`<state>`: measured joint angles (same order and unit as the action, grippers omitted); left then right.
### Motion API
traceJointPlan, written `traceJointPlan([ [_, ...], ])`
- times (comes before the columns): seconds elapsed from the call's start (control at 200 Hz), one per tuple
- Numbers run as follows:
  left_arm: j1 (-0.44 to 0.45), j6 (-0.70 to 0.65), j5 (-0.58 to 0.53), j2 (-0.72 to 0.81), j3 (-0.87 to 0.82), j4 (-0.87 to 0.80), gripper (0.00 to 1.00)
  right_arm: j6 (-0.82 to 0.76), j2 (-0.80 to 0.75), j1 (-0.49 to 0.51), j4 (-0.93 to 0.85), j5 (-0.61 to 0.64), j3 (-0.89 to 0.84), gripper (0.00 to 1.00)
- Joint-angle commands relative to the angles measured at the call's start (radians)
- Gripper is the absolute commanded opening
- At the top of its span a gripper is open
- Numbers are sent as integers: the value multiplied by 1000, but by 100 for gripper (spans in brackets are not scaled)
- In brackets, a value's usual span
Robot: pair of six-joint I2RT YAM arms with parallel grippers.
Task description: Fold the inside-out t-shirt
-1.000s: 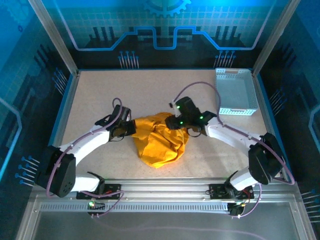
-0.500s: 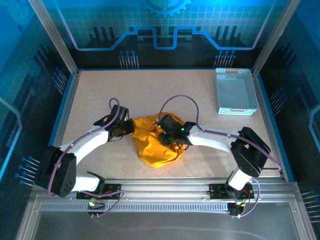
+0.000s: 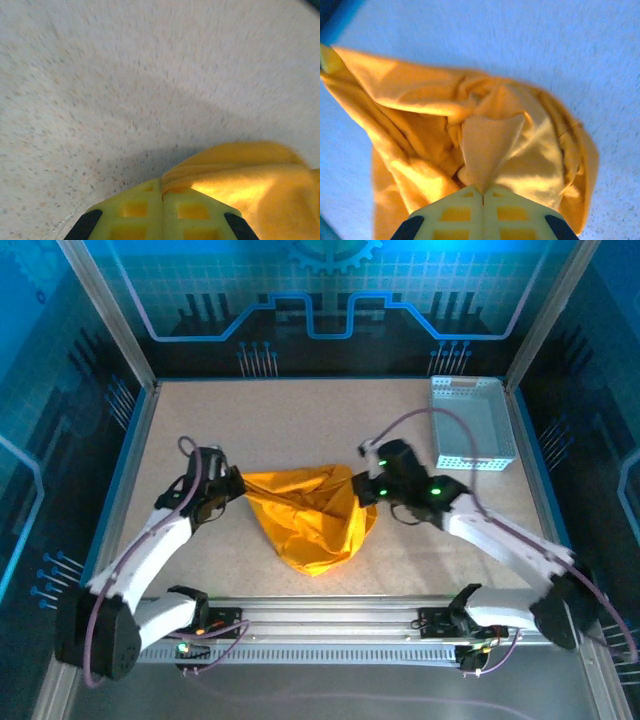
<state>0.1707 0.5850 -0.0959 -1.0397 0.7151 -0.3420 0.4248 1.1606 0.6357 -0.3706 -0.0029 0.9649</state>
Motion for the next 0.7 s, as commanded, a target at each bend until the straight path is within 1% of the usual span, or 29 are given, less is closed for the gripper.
traceJointPlan([
  [0.0, -73, 47, -29, 150, 4, -51, 0, 42, -151, -95, -7, -242, 26, 0],
  [0.09, -120, 80, -7, 290, 8, -65, 0, 63, -230, -166, -34, -336, 72, 0],
  [0.175, -121, 103, -8, 417, -3, -49, 0, 94, -282, -226, -14, -403, 70, 0],
  [0.235, -120, 118, -29, 455, -11, -58, 0, 116, -310, -265, 20, -407, 32, 0],
  [0.29, -121, 126, -66, 440, -17, -94, 0, 128, -326, -302, 85, -410, -36, 0],
  [0.34, -122, 119, -98, 357, -9, -147, 0, 139, -317, -339, 122, -386, -109, 0],
  [0.395, -128, 101, -107, 203, 17, -217, 0, 153, -263, -382, 127, -342, -169, 0],
  [0.465, -130, 41, -25, -40, 45, -217, 0, 128, -131, -406, 132, -318, -202, 0],
  [0.555, -129, 4, 49, -337, 110, -243, 0, 93, 40, -393, 183, -263, -223, 0],
  [0.61, -130, 5, 77, -404, 127, -231, 0, 93, 114, -386, 218, -219, -237, 0],
  [0.65, -129, 12, 79, -396, 121, -211, 0, 94, 135, -382, 237, -198, -249, 0],
  [0.69, -129, 21, 51, -365, 114, -208, 0, 94, 137, -374, 245, -170, -261, 0],
])
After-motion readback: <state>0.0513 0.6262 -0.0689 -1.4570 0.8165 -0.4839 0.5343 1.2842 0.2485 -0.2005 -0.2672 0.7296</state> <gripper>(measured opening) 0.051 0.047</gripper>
